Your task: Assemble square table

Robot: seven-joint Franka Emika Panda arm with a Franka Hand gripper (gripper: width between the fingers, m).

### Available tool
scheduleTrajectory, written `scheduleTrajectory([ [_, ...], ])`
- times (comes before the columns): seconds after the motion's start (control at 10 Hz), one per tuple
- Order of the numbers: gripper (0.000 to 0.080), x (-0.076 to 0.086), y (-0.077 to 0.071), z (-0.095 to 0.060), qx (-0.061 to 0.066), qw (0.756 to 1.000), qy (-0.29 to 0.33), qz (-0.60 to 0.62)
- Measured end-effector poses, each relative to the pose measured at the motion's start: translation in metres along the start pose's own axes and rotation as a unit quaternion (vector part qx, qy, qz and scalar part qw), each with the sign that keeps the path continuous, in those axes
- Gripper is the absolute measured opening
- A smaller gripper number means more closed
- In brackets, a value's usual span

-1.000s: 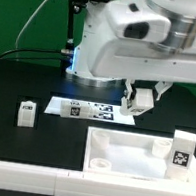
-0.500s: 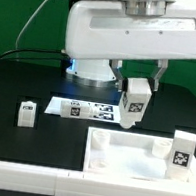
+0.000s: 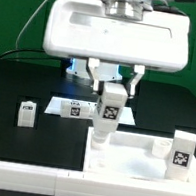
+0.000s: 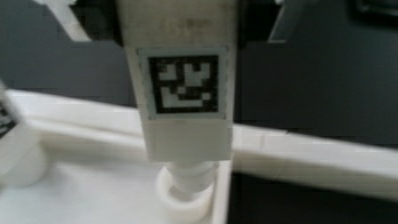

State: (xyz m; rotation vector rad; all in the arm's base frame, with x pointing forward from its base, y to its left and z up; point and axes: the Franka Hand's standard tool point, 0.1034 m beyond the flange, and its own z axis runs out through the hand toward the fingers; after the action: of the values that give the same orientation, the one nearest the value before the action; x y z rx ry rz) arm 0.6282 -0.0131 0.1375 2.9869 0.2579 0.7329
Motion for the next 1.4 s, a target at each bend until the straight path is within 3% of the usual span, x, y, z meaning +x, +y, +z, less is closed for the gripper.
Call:
scheduleTrajectory([
  [0.1, 0.0285, -0.005, 0.003, 0.002, -0.008, 1.000, 0.011, 0.000],
  [0.3, 0.0285, -0.006, -0.001, 0.004, 0.007, 1.000, -0.008, 0.004],
  [0.4, 0.0285, 0.000, -0.001, 0.006, 0.021, 0.999, -0.024, 0.006],
  [0.5, 0.0285, 0.006, 0.005, 0.008, 0.025, 0.999, -0.026, 0.007],
  [0.7, 0.0285, -0.001, 0.003, 0.017, 0.029, 0.999, -0.030, 0.016],
  [1.2, 0.0285, -0.003, 0.005, 0.018, 0.028, 0.999, -0.031, 0.017],
  [1.4, 0.0285, -0.004, -0.002, 0.021, 0.032, 0.999, -0.032, 0.018],
])
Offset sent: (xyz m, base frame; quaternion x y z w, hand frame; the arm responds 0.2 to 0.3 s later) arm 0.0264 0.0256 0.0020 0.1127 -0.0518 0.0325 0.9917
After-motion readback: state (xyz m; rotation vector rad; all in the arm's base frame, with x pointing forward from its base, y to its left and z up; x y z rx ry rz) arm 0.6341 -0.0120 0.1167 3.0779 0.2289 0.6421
